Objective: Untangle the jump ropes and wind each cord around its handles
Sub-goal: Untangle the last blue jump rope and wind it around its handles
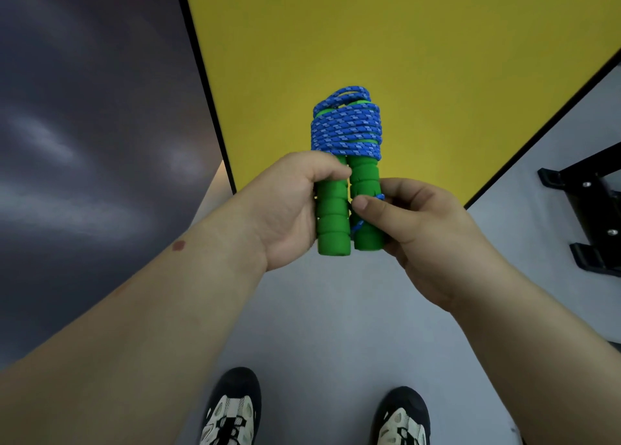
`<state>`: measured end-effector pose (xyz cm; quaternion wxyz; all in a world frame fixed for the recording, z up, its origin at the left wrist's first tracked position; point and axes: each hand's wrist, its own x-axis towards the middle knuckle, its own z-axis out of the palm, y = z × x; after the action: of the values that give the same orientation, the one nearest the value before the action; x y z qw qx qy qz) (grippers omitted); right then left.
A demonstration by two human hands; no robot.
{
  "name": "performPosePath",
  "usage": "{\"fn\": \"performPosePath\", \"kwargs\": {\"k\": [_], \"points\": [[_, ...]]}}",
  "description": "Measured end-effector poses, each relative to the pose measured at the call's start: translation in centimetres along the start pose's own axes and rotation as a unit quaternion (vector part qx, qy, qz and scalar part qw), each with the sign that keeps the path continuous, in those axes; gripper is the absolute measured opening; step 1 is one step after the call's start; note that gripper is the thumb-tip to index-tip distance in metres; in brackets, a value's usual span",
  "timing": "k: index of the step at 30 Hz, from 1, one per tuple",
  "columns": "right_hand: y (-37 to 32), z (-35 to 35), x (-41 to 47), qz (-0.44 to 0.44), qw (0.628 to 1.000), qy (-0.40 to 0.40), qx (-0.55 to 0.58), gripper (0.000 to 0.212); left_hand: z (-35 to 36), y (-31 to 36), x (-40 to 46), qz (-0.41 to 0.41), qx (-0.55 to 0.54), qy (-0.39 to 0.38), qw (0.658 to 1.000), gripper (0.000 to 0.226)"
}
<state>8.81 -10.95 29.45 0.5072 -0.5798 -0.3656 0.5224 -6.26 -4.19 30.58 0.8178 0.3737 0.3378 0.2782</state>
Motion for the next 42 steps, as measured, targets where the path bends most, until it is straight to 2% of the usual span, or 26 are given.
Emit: {"fn": "performPosePath", "kwargs": {"k": [5,9,12,14,16,18,22,23,26,28,34,36,38,40,42], "points": [[0.8,-0.6,-0.3,-0.001,0.999,-0.034,-0.022,0.022,-1.0,1.7,0.0,0.073,0.003,0.063,0.995,0.04],[1.1,-0.9,-0.5,0.005,0.995,-0.068,-0.078,0.029,-0.9,1.4,-0.1,0.109,0.057,0.043,0.991,0.037],[0.5,-1.2,-0.2,0.011,0.992,-0.056,-0.115,0.046,-0.8,0.9,0.0,0.125,0.115,0.043,0.985,0.033],[-0.5,-1.1,-0.1,-0.034,0.996,0.001,-0.087,0.054,-0.8,0.6,0.2,0.14,0.18,0.061,0.972,0.033],[-1.8,-0.7,-0.4,-0.117,0.984,0.071,-0.117,0.043,-0.8,0.4,0.3,0.156,0.249,0.079,0.953,0.039],[-2.8,-0.3,-0.7,-0.178,0.96,0.081,-0.199,0.024,-0.8,0.2,0.2,0.164,0.301,0.085,0.936,0.042],[-4.0,-0.1,-0.3,-0.22,0.885,0.077,-0.402,0.007,-0.9,0.0,0.2,0.182,0.365,0.084,0.909,0.039],[-4.2,-0.1,-0.2,-0.205,0.884,0.075,-0.413,0.004,-0.9,0.0,0.1,0.184,0.375,0.086,0.904,0.041],[-4.5,-0.4,0.3,-0.144,0.941,0.056,-0.3,0.009,-1.1,0.1,-0.1,0.176,0.405,0.08,0.894,0.045],[-4.8,-0.3,0.5,-0.134,0.961,0.059,-0.235,0.013,-1.0,0.3,-0.2,0.177,0.432,0.07,0.881,0.046],[-5.4,0.6,0.8,-0.203,0.944,0.048,-0.256,0.015,-0.9,0.7,-0.6,0.152,0.492,0.064,0.855,0.05],[-5.6,0.8,1.0,-0.206,0.949,0.045,-0.235,0.015,-1.0,0.8,-0.7,0.141,0.489,0.049,0.86,0.057],[-5.6,0.8,1.1,-0.192,0.959,0.03,-0.205,0.016,-1.2,0.9,-0.6,0.139,0.438,0.011,0.888,0.063],[-5.6,0.8,1.1,-0.184,0.963,0.008,-0.194,0.018,-0.7,1.3,-0.7,0.158,0.351,-0.012,0.923,0.048],[-5.7,0.7,1.0,-0.185,0.963,0.0,-0.196,0.019,-0.2,1.8,-0.9,0.219,0.339,0.02,0.915,0.023]]}}
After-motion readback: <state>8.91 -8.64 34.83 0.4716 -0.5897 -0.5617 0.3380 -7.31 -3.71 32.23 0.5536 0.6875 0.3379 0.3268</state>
